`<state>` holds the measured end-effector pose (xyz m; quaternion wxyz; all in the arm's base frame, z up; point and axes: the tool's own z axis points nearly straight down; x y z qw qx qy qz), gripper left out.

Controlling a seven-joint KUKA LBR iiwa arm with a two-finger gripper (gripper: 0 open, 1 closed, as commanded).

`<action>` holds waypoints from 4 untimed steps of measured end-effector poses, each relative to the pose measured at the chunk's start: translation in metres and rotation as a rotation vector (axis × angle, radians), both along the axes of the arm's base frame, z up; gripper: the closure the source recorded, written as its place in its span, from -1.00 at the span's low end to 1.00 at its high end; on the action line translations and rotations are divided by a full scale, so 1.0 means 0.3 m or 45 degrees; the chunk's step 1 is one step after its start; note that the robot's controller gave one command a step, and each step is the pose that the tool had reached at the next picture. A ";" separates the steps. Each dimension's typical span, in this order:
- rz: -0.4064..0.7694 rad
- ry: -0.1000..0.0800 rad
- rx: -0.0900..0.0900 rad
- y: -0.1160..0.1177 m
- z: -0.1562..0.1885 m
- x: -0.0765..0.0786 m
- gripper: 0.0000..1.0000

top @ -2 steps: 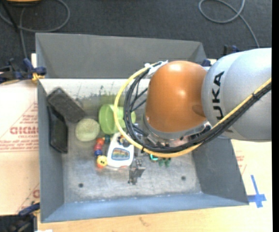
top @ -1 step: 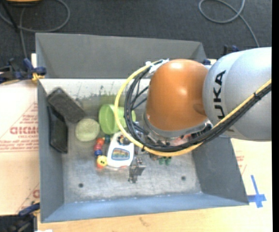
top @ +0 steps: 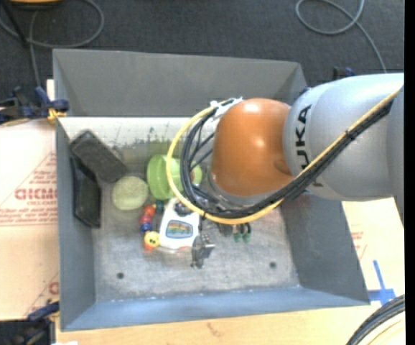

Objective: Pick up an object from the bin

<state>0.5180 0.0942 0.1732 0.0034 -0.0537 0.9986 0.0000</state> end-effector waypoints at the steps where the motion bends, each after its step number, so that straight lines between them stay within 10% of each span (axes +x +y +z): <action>1: 0.219 0.001 -0.002 -0.019 -0.042 0.179 -1.00; 3: 0.823 0.000 -0.006 0.047 -0.299 0.242 -1.00; 4: 0.836 0.003 -0.001 0.055 -0.314 0.238 1.00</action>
Offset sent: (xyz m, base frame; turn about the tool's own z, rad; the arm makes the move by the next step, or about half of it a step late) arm 0.0518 -0.0201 -0.0262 -0.6109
